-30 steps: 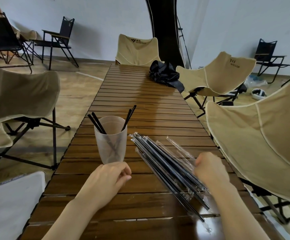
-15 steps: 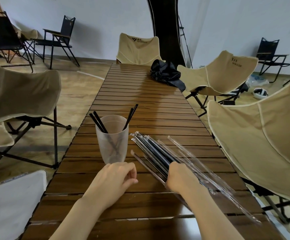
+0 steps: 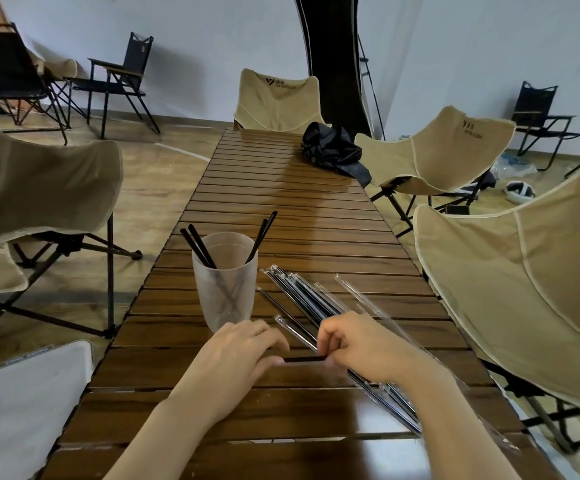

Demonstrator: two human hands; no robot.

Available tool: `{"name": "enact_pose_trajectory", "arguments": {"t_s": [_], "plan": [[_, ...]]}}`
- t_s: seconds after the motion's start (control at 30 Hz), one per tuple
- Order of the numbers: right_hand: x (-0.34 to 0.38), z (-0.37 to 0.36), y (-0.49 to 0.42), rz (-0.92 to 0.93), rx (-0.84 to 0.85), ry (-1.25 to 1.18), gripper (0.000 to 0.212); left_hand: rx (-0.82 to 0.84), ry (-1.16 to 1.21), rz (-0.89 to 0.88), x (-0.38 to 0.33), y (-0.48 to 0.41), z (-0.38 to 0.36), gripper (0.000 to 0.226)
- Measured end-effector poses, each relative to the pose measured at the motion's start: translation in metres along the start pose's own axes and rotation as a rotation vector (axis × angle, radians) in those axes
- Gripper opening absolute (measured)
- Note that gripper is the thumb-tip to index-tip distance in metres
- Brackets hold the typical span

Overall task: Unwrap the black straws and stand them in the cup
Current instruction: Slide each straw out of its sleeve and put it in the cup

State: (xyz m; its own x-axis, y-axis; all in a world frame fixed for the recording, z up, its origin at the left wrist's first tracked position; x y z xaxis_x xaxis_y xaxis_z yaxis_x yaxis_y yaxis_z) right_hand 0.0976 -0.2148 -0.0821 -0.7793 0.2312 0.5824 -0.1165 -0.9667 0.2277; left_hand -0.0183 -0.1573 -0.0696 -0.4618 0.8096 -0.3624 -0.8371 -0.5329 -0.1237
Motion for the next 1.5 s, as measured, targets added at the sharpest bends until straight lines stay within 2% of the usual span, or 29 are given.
{"name": "enact_pose_trajectory", "arguments": {"t_s": [0.13, 0.2, 0.33, 0.53, 0.67, 0.9, 1.0, 1.1, 1.27, 1.4, 1.5], "plan": [[0.013, 0.002, -0.006, 0.078, -0.063, -0.023, 0.013, 0.099, 0.068, 0.013, 0.001, 0.000, -0.002, 0.032], [0.010, 0.004, -0.004, 0.069, -0.066, -0.011, 0.012, 0.075, 0.055, 0.030, 0.008, 0.001, 0.002, 0.032], [-0.003, 0.013, 0.004, 0.028, -0.053, 0.018, 0.023, -0.006, 0.057, 0.103, 0.030, 0.005, 0.015, 0.022], [0.003, 0.019, 0.004, 0.041, -0.081, -0.021, 0.022, 0.011, 0.050, 0.104, 0.035, 0.008, 0.012, 0.025], [0.013, 0.021, 0.003, 0.072, -0.089, -0.016, 0.030, 0.006, 0.055, 0.069, 0.031, 0.008, 0.011, 0.024], [0.016, 0.016, 0.003, 0.105, -0.111, 0.001, 0.025, 0.014, 0.048, 0.014, 0.018, 0.007, 0.010, 0.016], [0.019, 0.009, -0.001, 0.120, -0.104, 0.027, 0.029, 0.043, 0.030, 0.008, 0.013, 0.005, 0.005, 0.023], [0.023, 0.002, -0.004, 0.141, -0.117, 0.063, 0.039, 0.005, 0.008, 0.027, 0.014, 0.005, 0.006, 0.028], [0.017, 0.002, -0.007, 0.120, -0.089, 0.065, 0.023, 0.042, 0.051, 0.049, 0.020, 0.004, 0.006, 0.024], [-0.004, 0.020, 0.003, 0.060, -0.117, 0.029, 0.030, 0.001, 0.007, 0.116, 0.047, 0.007, 0.020, 0.019], [-0.012, 0.027, 0.008, 0.044, -0.134, 0.024, 0.025, 0.054, 0.000, 0.134, 0.054, 0.012, 0.016, 0.023]]}}
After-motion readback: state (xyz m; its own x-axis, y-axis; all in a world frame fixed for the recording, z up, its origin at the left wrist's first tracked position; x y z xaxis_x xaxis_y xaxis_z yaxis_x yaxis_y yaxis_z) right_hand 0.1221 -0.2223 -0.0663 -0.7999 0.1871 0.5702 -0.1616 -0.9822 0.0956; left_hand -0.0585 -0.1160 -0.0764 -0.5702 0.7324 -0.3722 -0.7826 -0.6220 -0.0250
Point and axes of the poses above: each hand's wrist, its own y-axis away from the middle knuckle, its own z-axis out of the back of the hand, x = y × z, the point moved 10 cm from there along -y, towards the middle knuckle, and after that the axes turned 9 degrees about z, right-handed, at the moved point
